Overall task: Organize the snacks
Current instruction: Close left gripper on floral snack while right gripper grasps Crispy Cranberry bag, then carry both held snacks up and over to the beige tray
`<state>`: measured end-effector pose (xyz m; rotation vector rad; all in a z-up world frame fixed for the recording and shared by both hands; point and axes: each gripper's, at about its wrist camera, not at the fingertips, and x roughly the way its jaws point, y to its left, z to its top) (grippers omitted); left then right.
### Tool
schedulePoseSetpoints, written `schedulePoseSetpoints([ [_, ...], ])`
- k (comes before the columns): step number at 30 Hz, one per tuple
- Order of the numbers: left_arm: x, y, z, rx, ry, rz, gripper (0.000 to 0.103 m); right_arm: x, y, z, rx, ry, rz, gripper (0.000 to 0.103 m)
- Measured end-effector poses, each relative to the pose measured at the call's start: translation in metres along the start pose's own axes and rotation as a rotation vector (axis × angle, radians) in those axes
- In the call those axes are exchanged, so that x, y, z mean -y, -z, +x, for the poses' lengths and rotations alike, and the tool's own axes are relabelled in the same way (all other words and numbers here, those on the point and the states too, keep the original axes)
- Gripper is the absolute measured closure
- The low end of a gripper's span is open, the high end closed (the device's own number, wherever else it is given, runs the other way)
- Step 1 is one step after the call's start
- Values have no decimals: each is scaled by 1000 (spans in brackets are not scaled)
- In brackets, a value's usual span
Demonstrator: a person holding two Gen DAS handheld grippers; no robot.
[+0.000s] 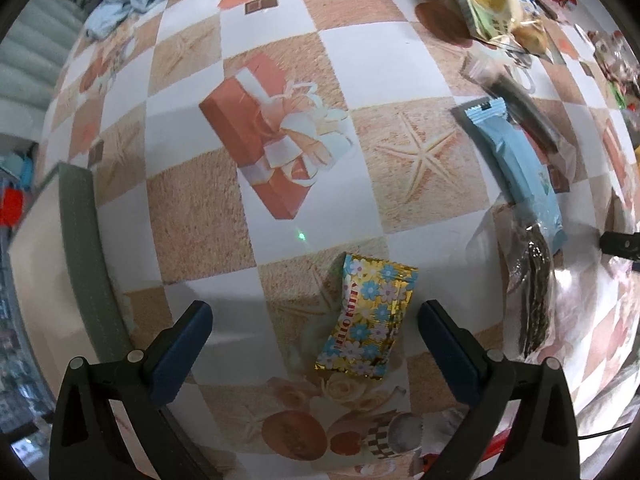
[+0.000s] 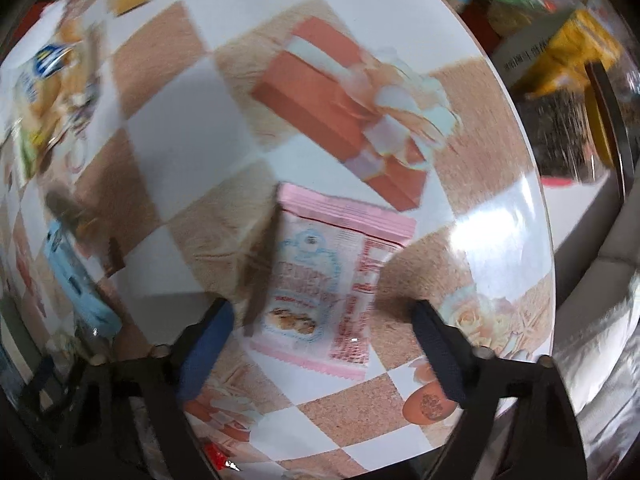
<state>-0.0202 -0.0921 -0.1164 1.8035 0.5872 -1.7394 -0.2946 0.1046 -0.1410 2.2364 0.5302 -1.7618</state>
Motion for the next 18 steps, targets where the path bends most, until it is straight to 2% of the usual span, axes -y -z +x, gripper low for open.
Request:
schedulePoseSetpoints([
  [3, 3, 0, -4, 7, 11, -6, 12, -18, 5, -7, 33, 3, -92, 46],
  [5, 5, -1, -6, 10, 30, -9, 22, -28, 9, -7, 34, 2, -134, 46],
  [10, 14, 2, -16, 23, 52, 19, 62, -48, 30, -4, 23, -6, -212, 46],
  [12, 16, 7, -17, 17, 59, 21, 69, -55, 43, -2, 12, -11, -239, 46],
  [18, 12, 32, -17, -2, 66, -1, 71, -76, 84, 6, -25, -16, -299, 46],
])
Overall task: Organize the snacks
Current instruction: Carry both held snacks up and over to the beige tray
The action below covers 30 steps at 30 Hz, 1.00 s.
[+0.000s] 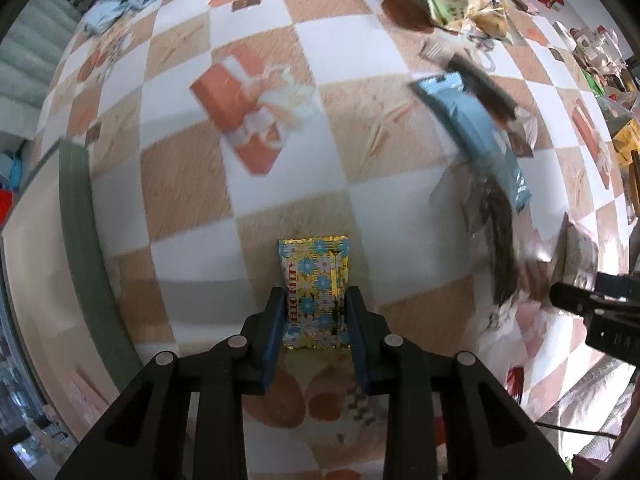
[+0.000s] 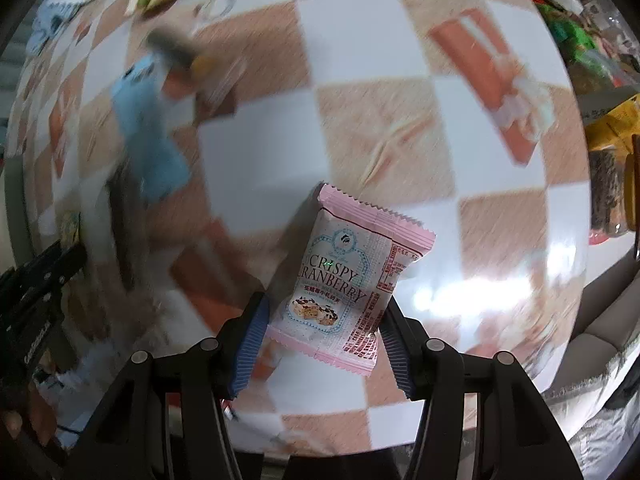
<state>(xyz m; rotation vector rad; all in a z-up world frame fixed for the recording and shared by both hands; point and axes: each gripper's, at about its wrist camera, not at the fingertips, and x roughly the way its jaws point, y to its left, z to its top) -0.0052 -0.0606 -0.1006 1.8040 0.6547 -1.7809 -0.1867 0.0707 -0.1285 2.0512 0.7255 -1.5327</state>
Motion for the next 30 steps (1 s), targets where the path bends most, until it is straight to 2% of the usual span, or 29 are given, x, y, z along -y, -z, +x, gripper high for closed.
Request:
schedulePoseSetpoints([
  [4, -15, 16, -4, -10, 92, -70, 71, -8, 15, 1, -24, -41, 19, 46],
  [7, -26, 27, -11, -6, 130, -108, 71, -17, 22, -3, -21, -49, 10, 46],
  [12, -42, 45, -21, 3, 138, -143, 71, -31, 34, -17, -6, -54, -5, 46],
  [20, -42, 57, -50, 55, 129, -172, 71, -46, 43, -57, 36, -72, -52, 46],
  [25, -59, 70, -65, 96, 140, -225, 71, -66, 32, -87, 68, -70, -116, 46],
  [30, -94, 74, -72, 130, 119, -295, 71, -86, 37, -94, 84, -79, -189, 46],
])
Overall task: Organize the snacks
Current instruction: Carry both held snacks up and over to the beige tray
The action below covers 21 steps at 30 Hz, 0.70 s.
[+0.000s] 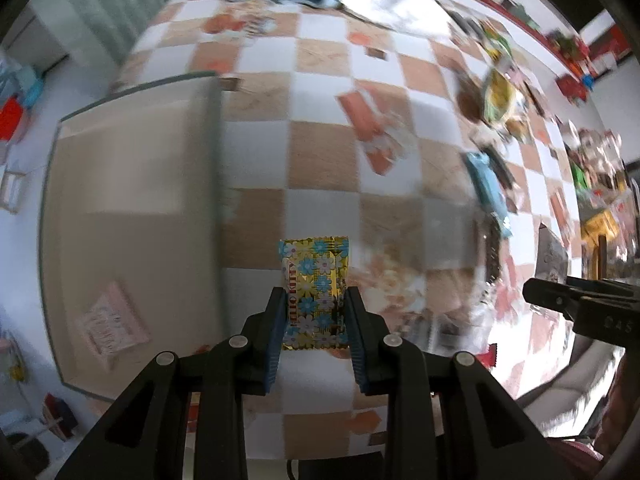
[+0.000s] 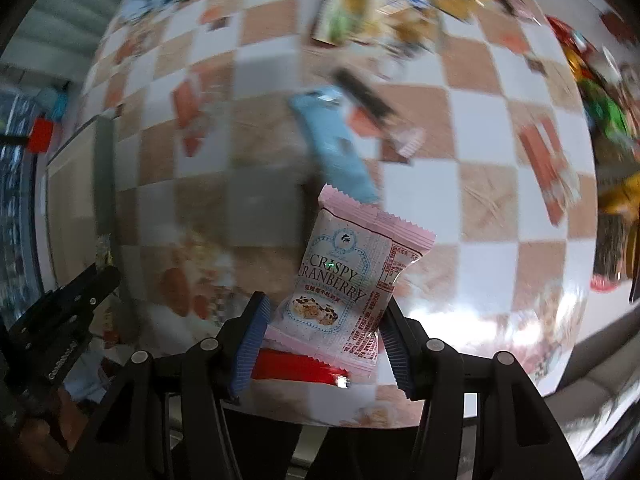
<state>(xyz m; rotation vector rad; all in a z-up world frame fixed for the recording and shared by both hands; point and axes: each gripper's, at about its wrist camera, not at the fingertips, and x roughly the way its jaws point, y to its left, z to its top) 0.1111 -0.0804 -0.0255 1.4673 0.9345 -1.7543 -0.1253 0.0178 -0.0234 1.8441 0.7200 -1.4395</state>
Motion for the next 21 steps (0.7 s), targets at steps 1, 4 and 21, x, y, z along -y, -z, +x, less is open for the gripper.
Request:
schedulePoseSetpoints([
  [1, -7, 0, -3, 9, -4, -17, 71, -8, 1, -1, 3, -6, -20, 46],
  [4, -27, 1, -10, 34, -10, -68, 71, -34, -12, -3, 5, -19, -82, 46],
  [21, -141, 25, -21, 52, -97, -287, 71, -200, -26, 14, -23, -50, -444, 46],
])
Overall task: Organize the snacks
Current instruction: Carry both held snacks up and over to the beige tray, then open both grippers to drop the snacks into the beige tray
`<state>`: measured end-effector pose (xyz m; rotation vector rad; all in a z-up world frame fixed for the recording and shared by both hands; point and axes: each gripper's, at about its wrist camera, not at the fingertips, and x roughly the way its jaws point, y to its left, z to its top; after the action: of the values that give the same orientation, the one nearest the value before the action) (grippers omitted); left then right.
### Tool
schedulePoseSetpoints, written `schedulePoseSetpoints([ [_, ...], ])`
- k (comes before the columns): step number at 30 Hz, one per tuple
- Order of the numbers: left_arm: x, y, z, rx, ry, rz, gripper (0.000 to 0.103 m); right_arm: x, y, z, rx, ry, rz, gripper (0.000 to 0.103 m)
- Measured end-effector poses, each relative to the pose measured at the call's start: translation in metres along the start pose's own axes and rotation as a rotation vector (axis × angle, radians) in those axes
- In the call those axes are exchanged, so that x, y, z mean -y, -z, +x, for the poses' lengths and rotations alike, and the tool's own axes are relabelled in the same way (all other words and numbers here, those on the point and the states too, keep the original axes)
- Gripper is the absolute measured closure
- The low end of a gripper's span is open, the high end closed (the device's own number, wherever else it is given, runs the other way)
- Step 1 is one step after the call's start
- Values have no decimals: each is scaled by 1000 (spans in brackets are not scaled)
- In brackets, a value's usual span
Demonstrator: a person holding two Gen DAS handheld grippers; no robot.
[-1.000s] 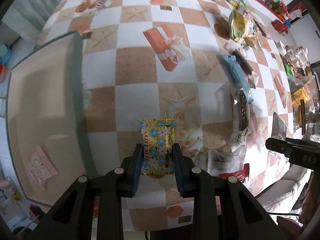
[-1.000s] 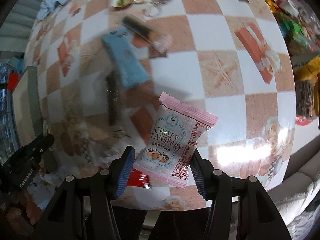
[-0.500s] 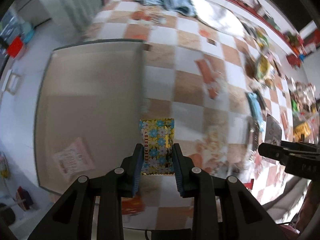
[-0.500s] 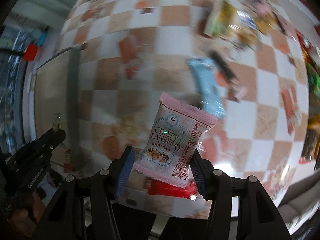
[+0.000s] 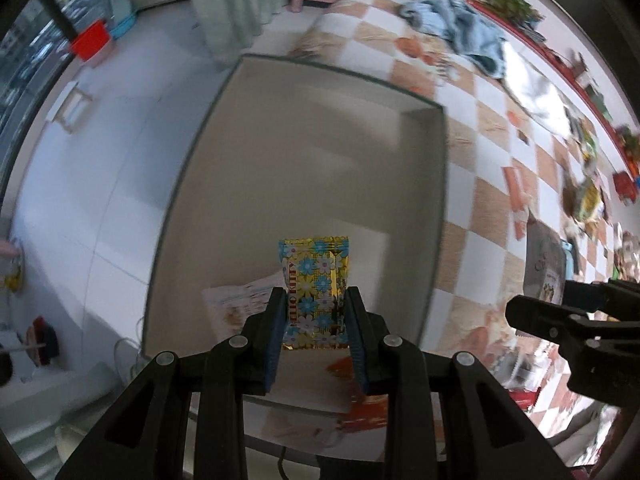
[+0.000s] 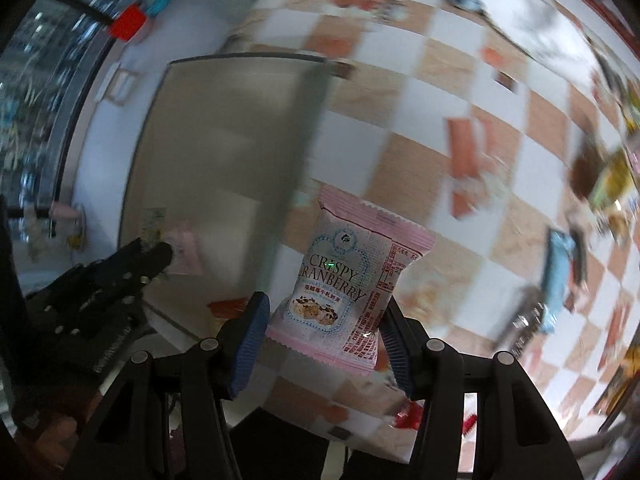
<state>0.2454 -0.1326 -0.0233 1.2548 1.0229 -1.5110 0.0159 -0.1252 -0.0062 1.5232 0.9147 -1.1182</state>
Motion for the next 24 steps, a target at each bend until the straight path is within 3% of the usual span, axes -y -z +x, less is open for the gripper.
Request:
schedulePoseSetpoints([
  [8, -22, 4, 14, -41, -11, -42, 71, -50, -24, 22, -22, -48, -83, 46],
  [20, -26, -1, 32, -73, -39, -30, 69, -56, -37, 44, -72, -95, -43, 46],
  [21, -26, -1, 32, -73, -41, -27, 66, -56, -37, 45, -75, -102, -44, 46],
  [23, -23, 0, 32, -71, -45, -27, 47, -58, -39, 48, -84, -117, -41, 44],
  [24, -22, 0, 31, -66, -52, -27, 31, -57, -40, 48, -85, -119, -39, 39],
])
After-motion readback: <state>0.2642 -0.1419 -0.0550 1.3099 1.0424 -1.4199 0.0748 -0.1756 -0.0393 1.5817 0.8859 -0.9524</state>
